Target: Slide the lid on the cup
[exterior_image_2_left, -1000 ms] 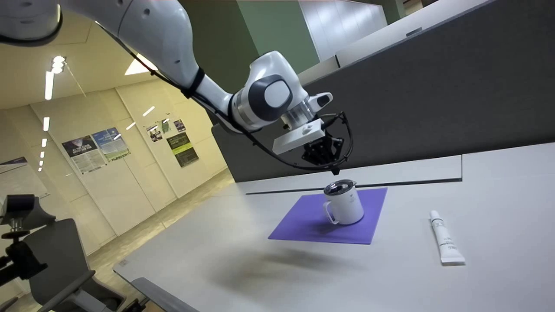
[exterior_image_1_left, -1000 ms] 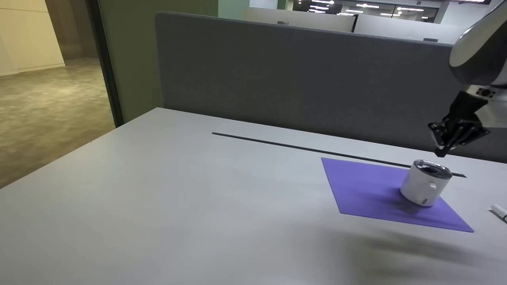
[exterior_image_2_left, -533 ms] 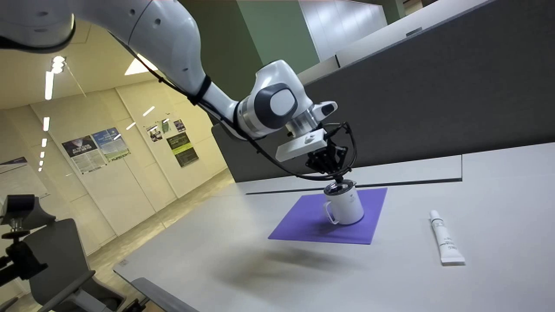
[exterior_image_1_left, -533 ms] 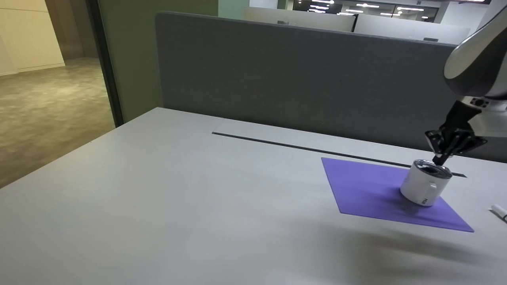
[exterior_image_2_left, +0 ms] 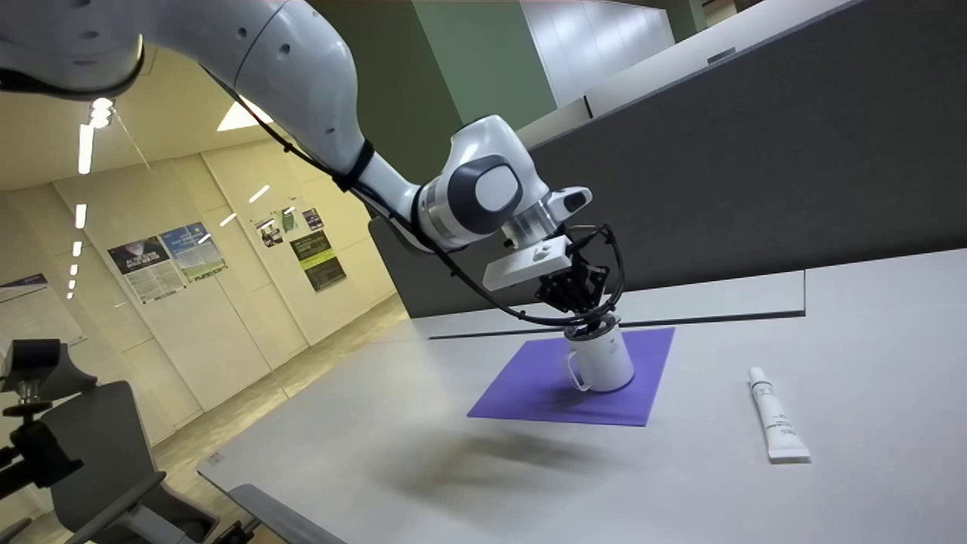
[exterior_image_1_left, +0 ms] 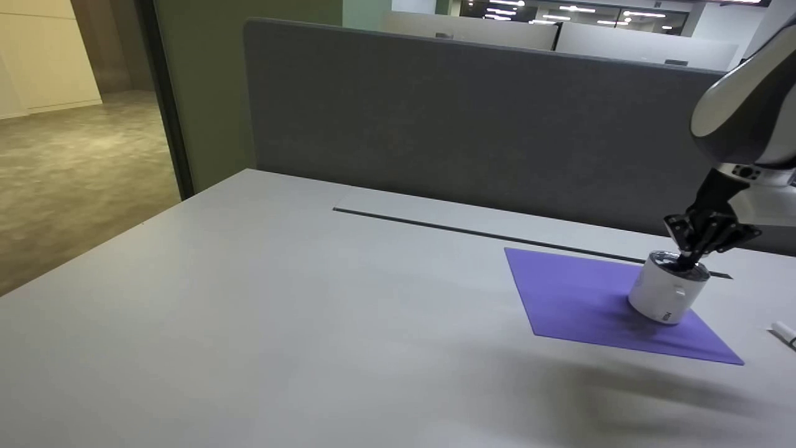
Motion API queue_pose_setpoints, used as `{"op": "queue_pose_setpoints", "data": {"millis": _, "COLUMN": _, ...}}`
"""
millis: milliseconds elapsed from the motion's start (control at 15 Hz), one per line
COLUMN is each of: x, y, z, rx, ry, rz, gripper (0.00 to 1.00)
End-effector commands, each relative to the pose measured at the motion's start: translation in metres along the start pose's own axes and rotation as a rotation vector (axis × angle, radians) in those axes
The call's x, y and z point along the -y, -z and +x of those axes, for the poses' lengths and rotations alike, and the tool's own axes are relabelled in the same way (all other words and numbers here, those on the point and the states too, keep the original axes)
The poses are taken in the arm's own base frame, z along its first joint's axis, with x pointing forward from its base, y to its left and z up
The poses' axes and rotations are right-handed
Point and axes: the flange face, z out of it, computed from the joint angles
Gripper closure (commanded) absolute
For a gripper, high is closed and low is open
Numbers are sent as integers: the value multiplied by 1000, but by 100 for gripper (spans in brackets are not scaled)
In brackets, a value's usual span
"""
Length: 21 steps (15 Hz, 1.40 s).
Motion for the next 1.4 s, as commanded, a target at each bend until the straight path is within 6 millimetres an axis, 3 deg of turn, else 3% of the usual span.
{"op": "queue_pose_setpoints", "data": {"millis": 0, "x": 7, "y": -6, "z": 4, "rx": 14, "ry": -22, "rz": -2, "gripper": 100}}
{"op": "queue_pose_setpoints", "data": {"millis": 600, "x": 16, "y": -11, "z": 3, "rx": 43, "ry": -24, "rz": 51, "gripper": 100}}
{"op": "queue_pose_setpoints", "data": {"millis": 933, "x": 11, "y": -10, "z": 5, "rx": 38, "ry": -32, "rz": 36, "gripper": 100}}
{"op": "queue_pose_setpoints", "data": {"millis": 1133, "x": -2, "y": 23, "z": 19, "rx": -39, "ry": -56, "rz": 30, "gripper": 100}}
{"op": "queue_pose_setpoints", "data": {"millis": 1333, "x": -10, "y": 75, "z": 38, "rx": -129, "ry": -76, "rz": 58, "gripper": 100}}
